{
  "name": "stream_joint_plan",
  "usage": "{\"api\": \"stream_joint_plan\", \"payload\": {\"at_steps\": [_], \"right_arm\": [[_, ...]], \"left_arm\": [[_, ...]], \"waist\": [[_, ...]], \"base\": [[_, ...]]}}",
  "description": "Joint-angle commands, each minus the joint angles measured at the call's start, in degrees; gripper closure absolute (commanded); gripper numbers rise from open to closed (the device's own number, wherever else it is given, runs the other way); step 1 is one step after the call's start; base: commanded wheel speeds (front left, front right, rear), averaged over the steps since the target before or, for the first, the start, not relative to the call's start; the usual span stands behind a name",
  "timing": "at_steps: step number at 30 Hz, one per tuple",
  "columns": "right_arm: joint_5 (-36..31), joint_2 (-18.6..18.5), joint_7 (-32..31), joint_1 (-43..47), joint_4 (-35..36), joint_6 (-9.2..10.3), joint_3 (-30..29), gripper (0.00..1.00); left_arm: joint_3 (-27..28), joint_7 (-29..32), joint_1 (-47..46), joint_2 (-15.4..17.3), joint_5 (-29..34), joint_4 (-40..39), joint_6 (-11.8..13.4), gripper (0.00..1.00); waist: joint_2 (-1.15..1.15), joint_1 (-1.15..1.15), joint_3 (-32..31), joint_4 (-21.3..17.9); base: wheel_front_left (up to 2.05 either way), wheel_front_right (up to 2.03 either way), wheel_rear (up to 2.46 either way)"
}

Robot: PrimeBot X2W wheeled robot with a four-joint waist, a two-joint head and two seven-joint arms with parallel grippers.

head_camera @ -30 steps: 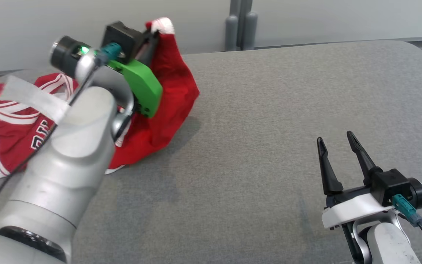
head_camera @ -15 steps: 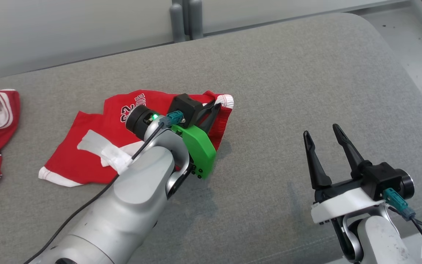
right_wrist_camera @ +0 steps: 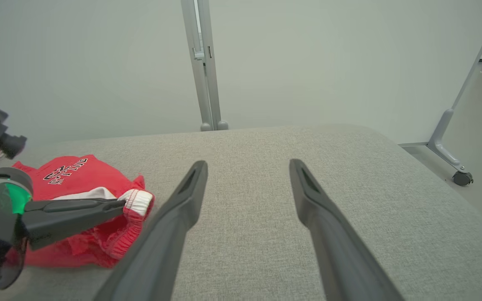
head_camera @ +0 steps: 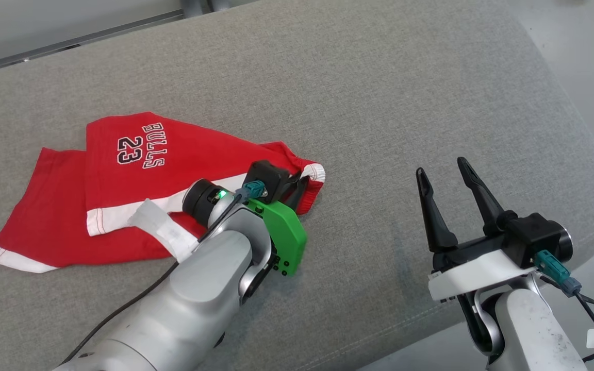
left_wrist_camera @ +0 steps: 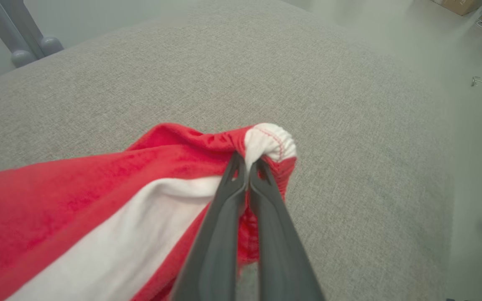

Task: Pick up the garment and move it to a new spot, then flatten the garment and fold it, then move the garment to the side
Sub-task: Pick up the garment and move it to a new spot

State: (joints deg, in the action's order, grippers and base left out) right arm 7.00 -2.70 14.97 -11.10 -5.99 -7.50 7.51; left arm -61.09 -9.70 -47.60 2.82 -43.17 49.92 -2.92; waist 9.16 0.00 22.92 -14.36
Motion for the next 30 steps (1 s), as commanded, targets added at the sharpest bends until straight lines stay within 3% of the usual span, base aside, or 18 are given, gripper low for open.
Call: {"api": "stream_joint_plan", "payload": {"at_steps": [1,2,10,18,25,30], "right_arm": [[0.43,-0.11,0.11,-0.5,-0.24,0.02,0.13,0.0],[0.4,-0.11,0.11,-0.55,-0.41,0.02,0.21,0.0],[0.44,-0.11,0.11,-0.8,-1.21,0.02,0.65,0.0],[-0.81,-0.11,0.11,0.4,-1.95,0.02,-0.56,0.0],[-2.26,-0.13,0.11,2.0,-2.22,0.02,-3.06,0.0],[-2.25,-0.12,0.11,3.39,-1.83,0.02,-5.61,0.0]], "left_arm": [[-1.4,-0.69,0.5,0.12,-1.06,-0.11,0.71,0.49],[-2.0,-1.03,0.55,0.12,-1.6,-0.31,0.99,0.0],[-6.79,-0.86,1.5,0.15,-6.57,-2.41,1.35,0.0],[-9.11,-2.83,-0.11,0.14,-10.93,-2.77,1.19,0.0],[-7.9,-5.21,-0.99,0.13,-11.88,-0.82,1.81,0.0],[-2.93,-5.56,0.31,0.24,-8.95,-1.8,3.53,0.0]], "waist": [[0.01,0.0,0.9,-1.13],[0.01,0.0,0.76,-1.14],[0.01,0.0,-0.59,-0.45],[0.01,0.0,-3.06,3.04],[0.01,0.0,-6.09,7.5],[0.01,0.0,-8.23,10.88]], "base": [[0.0,0.0,0.0],[0.0,0.0,0.0],[0.0,0.0,0.0],[0.0,0.0,0.0],[0.0,0.0,0.0],[0.0,0.0,0.0]]}}
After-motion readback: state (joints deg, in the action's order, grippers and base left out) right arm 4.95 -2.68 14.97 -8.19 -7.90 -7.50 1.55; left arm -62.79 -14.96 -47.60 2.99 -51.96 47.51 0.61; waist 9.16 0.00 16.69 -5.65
